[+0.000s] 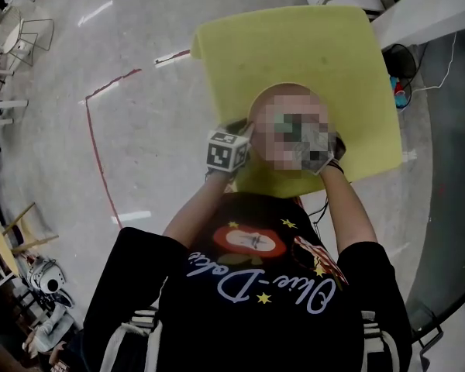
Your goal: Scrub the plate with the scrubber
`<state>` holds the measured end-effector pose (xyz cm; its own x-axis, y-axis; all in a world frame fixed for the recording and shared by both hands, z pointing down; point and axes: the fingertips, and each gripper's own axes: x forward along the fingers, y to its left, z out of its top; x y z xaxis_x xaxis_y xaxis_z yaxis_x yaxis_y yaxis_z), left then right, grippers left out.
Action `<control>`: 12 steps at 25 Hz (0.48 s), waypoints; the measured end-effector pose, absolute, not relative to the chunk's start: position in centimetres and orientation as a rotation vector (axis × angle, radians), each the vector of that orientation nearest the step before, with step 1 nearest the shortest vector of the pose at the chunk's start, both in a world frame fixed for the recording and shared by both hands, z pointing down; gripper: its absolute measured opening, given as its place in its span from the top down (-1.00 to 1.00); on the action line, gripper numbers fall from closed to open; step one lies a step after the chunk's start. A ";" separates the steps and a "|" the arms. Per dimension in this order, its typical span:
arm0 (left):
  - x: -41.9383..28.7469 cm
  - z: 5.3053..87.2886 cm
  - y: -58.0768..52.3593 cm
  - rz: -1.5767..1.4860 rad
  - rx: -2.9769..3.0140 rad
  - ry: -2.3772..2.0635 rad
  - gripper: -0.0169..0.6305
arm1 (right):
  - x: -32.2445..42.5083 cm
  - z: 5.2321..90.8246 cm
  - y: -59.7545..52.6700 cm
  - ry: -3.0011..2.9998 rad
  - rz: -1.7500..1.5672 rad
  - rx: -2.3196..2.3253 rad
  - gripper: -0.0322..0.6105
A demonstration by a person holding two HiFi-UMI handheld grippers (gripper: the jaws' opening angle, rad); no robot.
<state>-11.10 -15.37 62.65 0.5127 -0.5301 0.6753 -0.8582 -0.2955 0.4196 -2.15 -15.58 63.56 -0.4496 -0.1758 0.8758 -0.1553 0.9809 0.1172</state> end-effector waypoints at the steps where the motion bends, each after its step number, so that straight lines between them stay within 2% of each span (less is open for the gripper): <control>1: -11.2 62.6 -15.3 0.533 1.974 -1.134 0.79 | -2.3 63.6 -15.1 -2.046 -0.017 0.230 0.70; 12: -11.4 62.5 -15.3 0.535 1.993 -1.108 0.78 | -3.2 63.5 -11.1 -2.057 0.068 0.238 0.70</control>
<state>-11.43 -15.30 62.50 0.5318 -0.5197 0.6686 -0.8468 -0.3176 0.4267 -3.15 -11.07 63.49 -0.4610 -0.1402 0.8763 -0.1974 0.9789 0.0528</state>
